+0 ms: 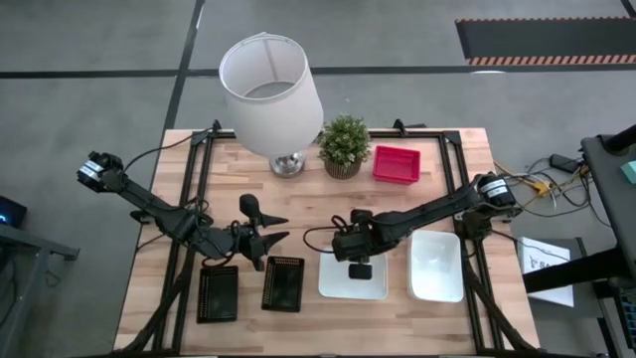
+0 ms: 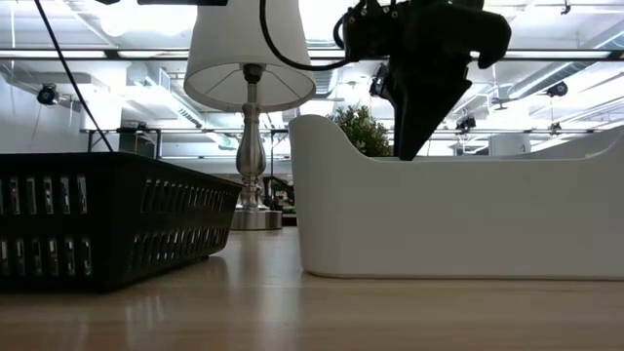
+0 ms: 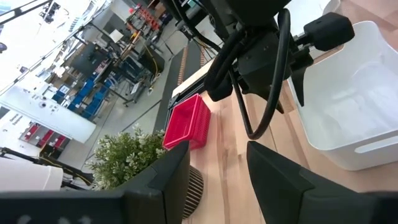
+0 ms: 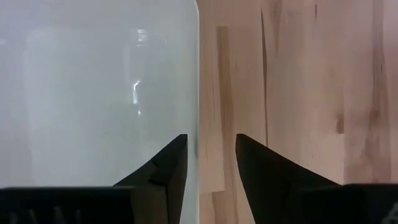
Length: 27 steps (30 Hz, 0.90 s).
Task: Stack baskets by color
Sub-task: Stack the left white bin on the white bins
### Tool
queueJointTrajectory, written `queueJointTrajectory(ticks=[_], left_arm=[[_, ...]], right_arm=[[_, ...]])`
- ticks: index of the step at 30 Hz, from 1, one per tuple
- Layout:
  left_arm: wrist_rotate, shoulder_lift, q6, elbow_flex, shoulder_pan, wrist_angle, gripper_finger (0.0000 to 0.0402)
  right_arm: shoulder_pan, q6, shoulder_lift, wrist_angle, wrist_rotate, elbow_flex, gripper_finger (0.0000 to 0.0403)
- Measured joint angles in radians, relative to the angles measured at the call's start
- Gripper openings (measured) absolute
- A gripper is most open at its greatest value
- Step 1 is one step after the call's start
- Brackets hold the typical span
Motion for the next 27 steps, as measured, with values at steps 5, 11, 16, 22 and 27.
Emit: queueJointTrajectory(ticks=[5, 11, 16, 22, 27], left_arm=[[0.000, 0.000, 0.000, 0.000, 0.000, 0.000, 0.0144], [0.000, 0.000, 0.000, 0.000, 0.000, 0.000, 0.0144], [0.000, 0.000, 0.000, 0.000, 0.000, 0.000, 0.0144], [0.000, 0.000, 0.000, 0.000, 0.000, 0.000, 0.0144], [0.000, 0.000, 0.000, 0.000, 0.000, 0.000, 0.0144]], right_arm=[[-0.001, 0.003, 0.000, 0.004, -0.004, -0.007, 0.0132], [-0.001, 0.021, 0.000, 0.007, -0.008, -0.010, 0.0160], [-0.001, 0.024, 0.000, 0.008, -0.008, -0.021, 0.0193], [-0.001, 0.024, 0.000, 0.064, -0.008, -0.041, 0.0201], [-0.001, 0.024, 0.000, 0.102, -0.008, -0.063, 0.0201]])
